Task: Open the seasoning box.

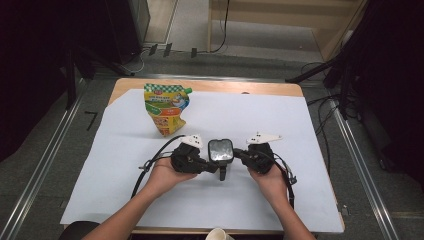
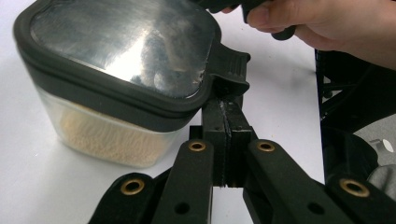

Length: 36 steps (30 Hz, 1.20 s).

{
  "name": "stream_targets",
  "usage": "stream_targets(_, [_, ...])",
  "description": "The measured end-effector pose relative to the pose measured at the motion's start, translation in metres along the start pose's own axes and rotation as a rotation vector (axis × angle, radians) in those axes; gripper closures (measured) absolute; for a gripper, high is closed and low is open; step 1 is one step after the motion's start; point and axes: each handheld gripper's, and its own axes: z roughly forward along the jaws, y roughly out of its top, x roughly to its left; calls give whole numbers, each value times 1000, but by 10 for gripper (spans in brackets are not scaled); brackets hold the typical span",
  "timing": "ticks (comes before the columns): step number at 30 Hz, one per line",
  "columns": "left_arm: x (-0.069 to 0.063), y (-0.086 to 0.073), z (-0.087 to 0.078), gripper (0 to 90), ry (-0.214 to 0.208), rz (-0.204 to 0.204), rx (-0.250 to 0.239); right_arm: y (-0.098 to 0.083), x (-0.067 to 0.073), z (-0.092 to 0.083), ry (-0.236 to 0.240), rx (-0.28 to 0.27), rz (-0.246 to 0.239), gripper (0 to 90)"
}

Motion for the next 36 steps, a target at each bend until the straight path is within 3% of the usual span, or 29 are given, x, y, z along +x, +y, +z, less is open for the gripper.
stream_targets(5, [0,1,-3,900,-5,-4,18,1,-1,-2,-5,3,5,900])
stream_targets(9, [1,0,-15,847,-13,-7,42,0,-2,-16,-8,-14,27,900])
stream_targets(11, [2,0,-22,825,-23,-17,30,-1,-2,-24,-8,-23,38,900])
stream_targets(15, [5,1,-31,775,5,-13,22,-3,3,-38,-10,-33,35,900])
stream_targets(19, [10,2,-40,705,14,-2,14,-6,13,-47,-4,-26,19,900])
stream_targets(23, [16,2,-43,664,22,-23,1,-14,26,-50,19,-12,8,900])
stream_targets(26, [18,3,-45,627,44,-7,-3,-16,37,-52,37,-8,-7,900])
stream_targets(29, [21,4,-46,561,74,27,-17,-18,44,-51,52,-2,-18,900])
stream_targets(32, [26,4,-47,484,94,24,-26,-19,52,-45,69,13,-23,900])
stream_targets(36, [31,4,-47,448,85,15,-23,-21,60,-39,82,23,-35,900])
